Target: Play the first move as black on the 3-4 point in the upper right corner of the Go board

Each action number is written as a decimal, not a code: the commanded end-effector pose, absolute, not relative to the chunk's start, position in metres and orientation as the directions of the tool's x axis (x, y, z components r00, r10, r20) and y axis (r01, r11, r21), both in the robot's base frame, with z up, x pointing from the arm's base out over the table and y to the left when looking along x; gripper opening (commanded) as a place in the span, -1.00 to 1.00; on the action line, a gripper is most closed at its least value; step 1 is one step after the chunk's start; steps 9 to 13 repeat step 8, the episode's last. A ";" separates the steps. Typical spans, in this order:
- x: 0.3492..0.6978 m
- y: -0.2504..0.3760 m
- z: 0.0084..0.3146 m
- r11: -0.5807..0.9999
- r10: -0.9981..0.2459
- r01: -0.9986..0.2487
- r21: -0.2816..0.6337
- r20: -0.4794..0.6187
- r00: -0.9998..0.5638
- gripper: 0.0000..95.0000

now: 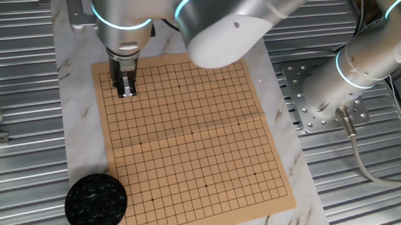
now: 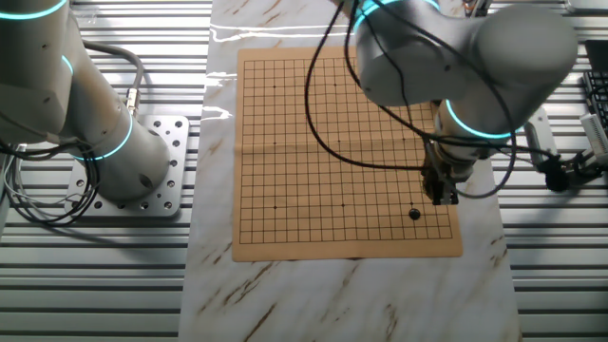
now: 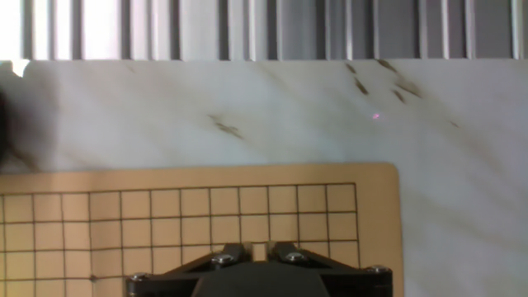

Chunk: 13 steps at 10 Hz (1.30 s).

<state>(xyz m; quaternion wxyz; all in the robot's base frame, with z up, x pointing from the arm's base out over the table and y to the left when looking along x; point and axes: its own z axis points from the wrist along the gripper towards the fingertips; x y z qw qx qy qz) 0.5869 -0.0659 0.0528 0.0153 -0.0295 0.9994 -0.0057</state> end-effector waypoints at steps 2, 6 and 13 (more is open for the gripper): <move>0.587 -0.064 0.052 0.996 -0.083 -0.082 -0.026 -0.037 -0.996 -1.00; 0.586 -0.063 0.052 0.995 -0.094 -0.093 -0.028 -0.039 -0.995 -1.00; 0.586 -0.063 0.052 0.995 -0.095 -0.094 -0.027 -0.039 -0.995 -1.00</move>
